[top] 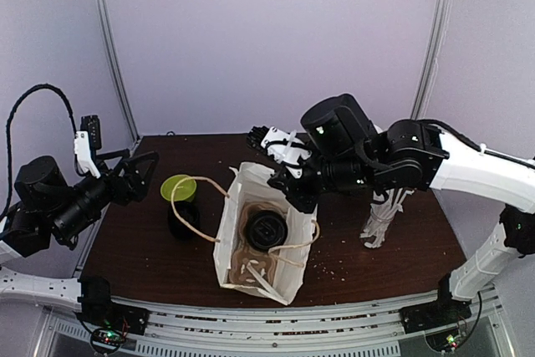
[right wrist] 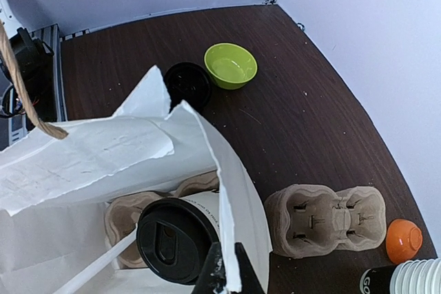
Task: Pack the takeout coffee
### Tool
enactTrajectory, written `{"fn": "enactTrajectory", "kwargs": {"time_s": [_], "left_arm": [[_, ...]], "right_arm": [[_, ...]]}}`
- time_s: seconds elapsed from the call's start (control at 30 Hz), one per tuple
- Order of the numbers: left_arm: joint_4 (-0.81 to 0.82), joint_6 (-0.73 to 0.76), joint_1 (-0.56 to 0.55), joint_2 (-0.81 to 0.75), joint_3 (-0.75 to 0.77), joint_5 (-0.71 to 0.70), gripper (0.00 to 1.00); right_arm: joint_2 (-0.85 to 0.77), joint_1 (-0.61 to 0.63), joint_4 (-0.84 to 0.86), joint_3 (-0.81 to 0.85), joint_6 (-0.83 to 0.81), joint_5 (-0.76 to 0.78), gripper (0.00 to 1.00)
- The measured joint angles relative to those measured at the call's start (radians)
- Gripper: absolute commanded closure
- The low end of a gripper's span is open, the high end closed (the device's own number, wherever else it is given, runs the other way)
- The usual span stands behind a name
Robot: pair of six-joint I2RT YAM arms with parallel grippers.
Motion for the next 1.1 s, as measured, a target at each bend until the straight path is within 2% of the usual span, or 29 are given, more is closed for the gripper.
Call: {"fn": "enactTrajectory", "kwargs": {"time_s": [0.23, 0.53, 0.93, 0.97, 1.0, 1.03, 1.1], "left_arm": [[-0.016, 0.001, 0.000, 0.005, 0.000, -0.027, 0.02], [-0.051, -0.007, 0.000, 0.006, 0.000, -0.060, 0.02], [-0.051, -0.006, 0.000, 0.004, 0.000, -0.066, 0.02], [-0.051, -0.006, 0.000, 0.004, 0.000, -0.065, 0.02], [-0.051, -0.006, 0.000, 0.004, 0.000, -0.064, 0.02], [-0.051, -0.006, 0.000, 0.005, 0.000, -0.063, 0.02], [-0.051, -0.005, 0.000, 0.006, 0.000, -0.059, 0.02]], "right_arm": [[0.080, 0.052, -0.025, 0.050, -0.019, 0.071, 1.00], [0.098, 0.048, -0.031, 0.055, -0.031, 0.102, 1.00], [0.237, -0.094, -0.076, 0.161, 0.059, -0.096, 1.00], [0.252, -0.102, -0.077, 0.163, 0.068, -0.108, 0.98], [0.265, -0.108, -0.079, 0.164, 0.076, -0.117, 0.88], [0.276, -0.111, -0.079, 0.164, 0.083, -0.122, 0.71], [0.288, -0.112, -0.082, 0.167, 0.099, -0.134, 0.46]]}}
